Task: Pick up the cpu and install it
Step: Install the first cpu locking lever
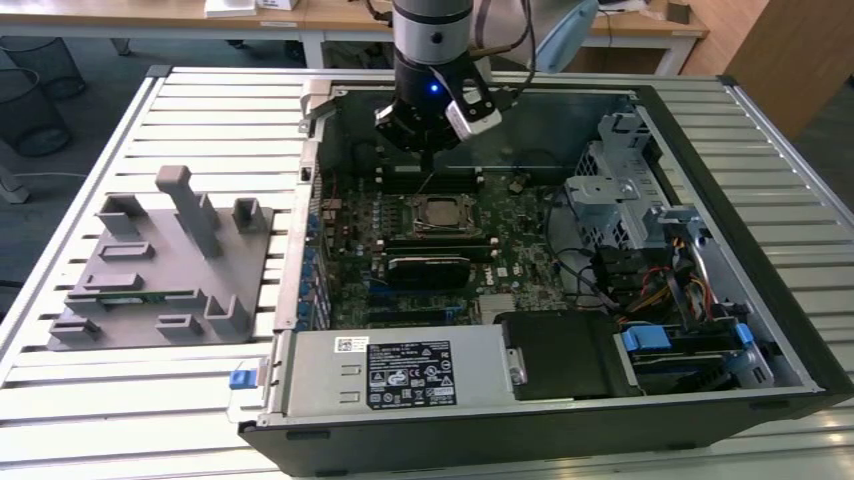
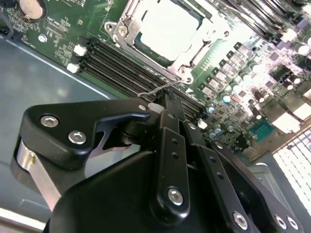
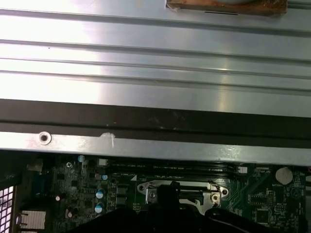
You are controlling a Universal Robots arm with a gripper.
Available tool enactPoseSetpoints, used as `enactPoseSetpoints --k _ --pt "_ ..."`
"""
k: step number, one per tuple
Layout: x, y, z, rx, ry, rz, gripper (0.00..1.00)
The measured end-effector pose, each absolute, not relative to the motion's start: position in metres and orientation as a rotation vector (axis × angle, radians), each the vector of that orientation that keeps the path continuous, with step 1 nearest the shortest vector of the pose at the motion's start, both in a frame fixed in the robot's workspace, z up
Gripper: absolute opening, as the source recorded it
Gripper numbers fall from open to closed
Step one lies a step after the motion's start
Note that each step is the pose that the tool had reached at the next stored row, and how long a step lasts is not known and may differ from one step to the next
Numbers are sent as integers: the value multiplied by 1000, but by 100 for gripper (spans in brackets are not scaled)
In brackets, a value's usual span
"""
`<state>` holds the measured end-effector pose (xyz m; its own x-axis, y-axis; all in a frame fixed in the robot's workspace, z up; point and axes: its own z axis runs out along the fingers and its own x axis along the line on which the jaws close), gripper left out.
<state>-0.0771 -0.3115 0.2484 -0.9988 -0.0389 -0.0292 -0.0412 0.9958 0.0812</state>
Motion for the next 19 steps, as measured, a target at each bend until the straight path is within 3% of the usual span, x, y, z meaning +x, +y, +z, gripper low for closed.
enactPoseSetpoints --k 19 --pt "-60 -311 236 -62 3112 128 11"
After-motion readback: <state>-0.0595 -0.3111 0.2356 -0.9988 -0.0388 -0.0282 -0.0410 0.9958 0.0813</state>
